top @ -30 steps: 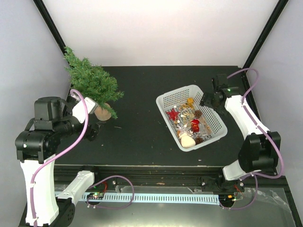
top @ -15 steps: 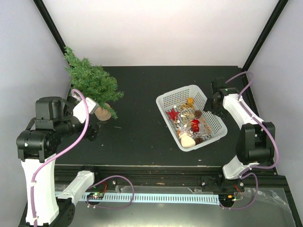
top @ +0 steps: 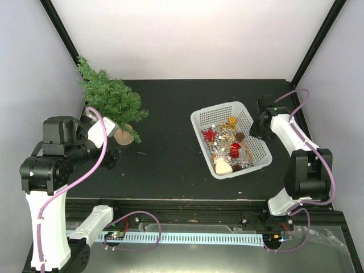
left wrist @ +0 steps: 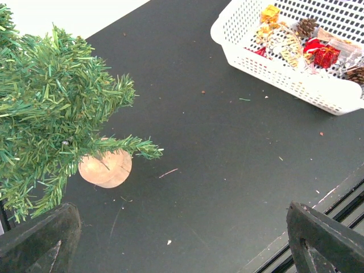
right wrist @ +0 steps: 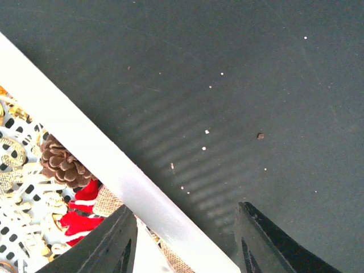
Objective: Decorate the small christmas tree
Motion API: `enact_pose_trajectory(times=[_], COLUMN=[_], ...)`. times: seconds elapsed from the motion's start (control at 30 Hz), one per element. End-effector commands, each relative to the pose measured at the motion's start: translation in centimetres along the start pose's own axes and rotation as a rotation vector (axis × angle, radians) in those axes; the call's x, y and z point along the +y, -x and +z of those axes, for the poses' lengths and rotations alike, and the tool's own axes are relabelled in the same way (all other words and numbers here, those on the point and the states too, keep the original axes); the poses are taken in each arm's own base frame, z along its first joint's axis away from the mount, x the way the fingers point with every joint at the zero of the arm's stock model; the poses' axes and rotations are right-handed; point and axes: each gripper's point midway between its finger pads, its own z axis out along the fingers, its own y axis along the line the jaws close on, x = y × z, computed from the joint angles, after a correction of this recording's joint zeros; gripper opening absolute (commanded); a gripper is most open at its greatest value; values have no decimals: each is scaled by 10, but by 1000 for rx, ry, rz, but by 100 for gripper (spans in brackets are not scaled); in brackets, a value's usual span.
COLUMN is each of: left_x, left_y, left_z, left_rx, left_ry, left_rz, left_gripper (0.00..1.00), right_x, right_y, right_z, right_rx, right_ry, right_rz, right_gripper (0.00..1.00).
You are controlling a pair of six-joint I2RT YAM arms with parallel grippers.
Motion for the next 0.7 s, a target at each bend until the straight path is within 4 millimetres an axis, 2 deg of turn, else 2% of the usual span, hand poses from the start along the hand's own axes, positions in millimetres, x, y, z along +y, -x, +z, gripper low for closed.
enact_pose_trajectory(times=[0.0,0.5,0.57,0.67], left_x=[2,5,5,5], left_y=[0,1,1,2], left_z=[3,5,5,4], left_rx=[5,8,8,3], left_ry=[5,9,13,12], left_rz=[14,14,14,14], left_gripper=[99,99,99,99], right_x=[-15,-46,-50,-42], right_y=[4,3,5,11], right_z=[-6,-11,-13,-20], right_rx=[-27,-30,-32,-46], right_ry=[-24,-93,-91,-45], right_rz=[67,112,124,103], right_gripper=[47,50,55,71])
